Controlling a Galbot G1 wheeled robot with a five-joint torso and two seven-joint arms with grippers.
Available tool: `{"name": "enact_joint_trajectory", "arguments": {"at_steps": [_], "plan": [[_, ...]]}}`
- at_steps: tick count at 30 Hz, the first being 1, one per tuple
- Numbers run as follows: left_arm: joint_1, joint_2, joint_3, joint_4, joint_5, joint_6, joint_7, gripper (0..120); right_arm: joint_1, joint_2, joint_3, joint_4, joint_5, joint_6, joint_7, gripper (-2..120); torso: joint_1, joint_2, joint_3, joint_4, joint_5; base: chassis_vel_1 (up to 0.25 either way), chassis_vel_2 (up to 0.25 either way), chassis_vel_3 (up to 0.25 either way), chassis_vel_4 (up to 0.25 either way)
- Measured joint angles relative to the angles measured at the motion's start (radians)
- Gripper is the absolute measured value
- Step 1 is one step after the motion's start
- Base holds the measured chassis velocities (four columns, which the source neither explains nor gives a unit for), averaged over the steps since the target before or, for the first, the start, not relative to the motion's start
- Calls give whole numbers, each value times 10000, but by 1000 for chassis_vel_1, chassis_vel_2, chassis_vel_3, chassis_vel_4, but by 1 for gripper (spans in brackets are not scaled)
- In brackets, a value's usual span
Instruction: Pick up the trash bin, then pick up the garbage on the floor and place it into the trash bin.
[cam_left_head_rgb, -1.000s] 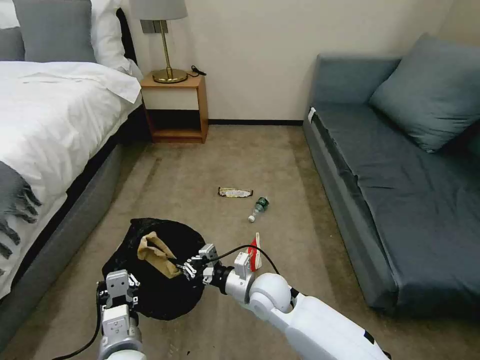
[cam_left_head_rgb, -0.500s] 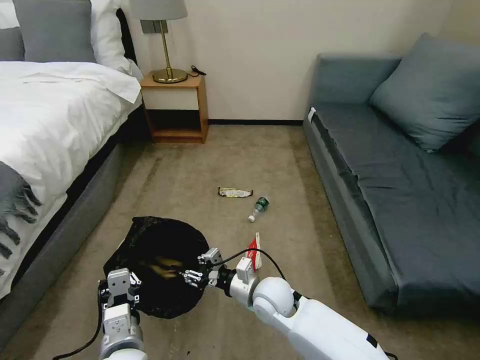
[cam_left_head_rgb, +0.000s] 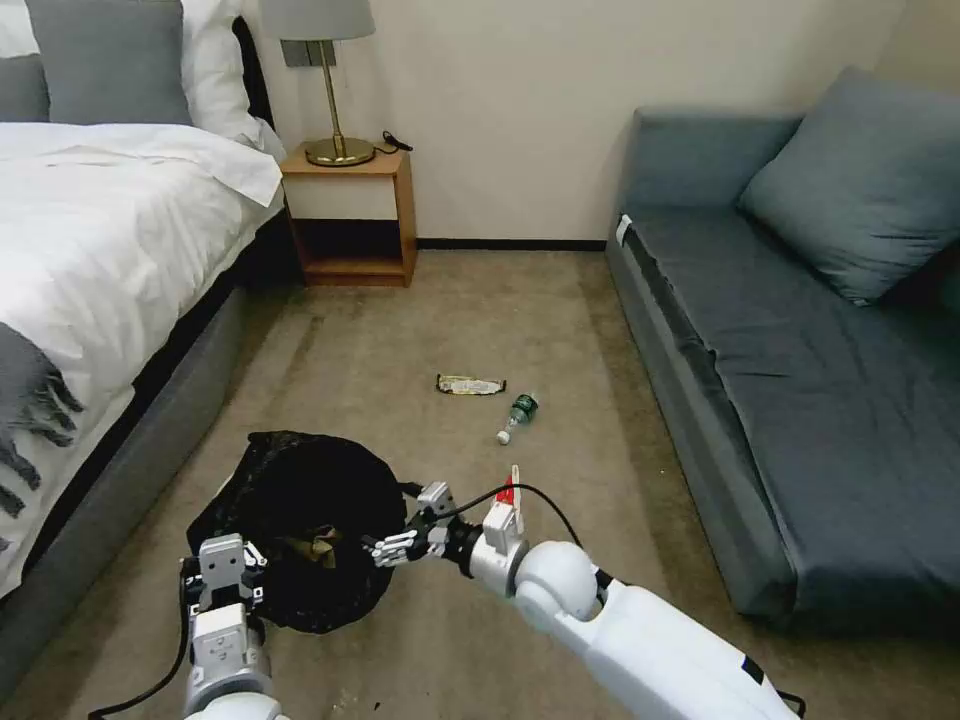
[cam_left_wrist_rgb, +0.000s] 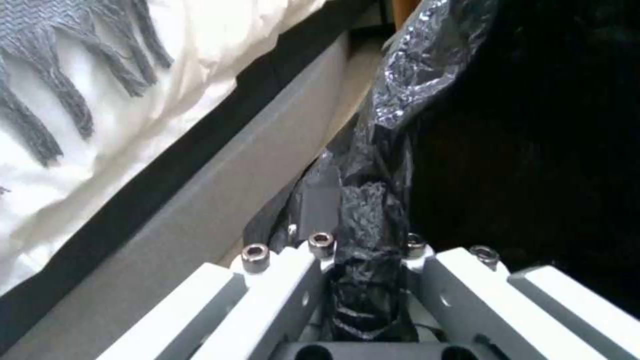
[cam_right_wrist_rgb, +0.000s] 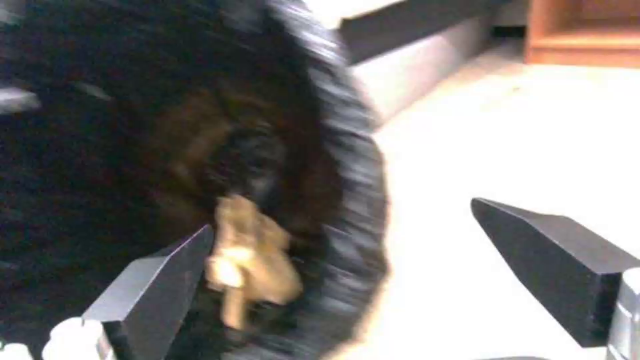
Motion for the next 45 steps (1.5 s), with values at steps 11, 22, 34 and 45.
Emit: {"name": "enact_joint_trajectory", "arguments": {"at_steps": [11, 22, 34, 45], "plan": [[21, 42, -122, -130, 41, -29, -52, 0, 593, 252, 364, -1869, -835, -444, 266, 100, 0, 0, 0, 0, -2, 0, 0, 0, 0], [-51, 116, -201, -89, 8, -7, -54, 0, 1131, 645, 725, -3563, -1272, -771, 841, 100, 0, 0, 0, 1, 0, 0, 0, 0, 0], [-154, 155, -207, 92, -15, -4, -53, 0, 1105, 732, 1043, -4623, -1837, -1641, 1646, 100, 0, 0, -1, 0, 0, 0, 0, 0, 0], [-169, 38, -91, 280, 51, -63, -49, 0, 1036, 1029, 1142, -5700, -2117, -1850, 1475, 100, 0, 2, -1, 0, 0, 0, 0, 0, 0]]}}
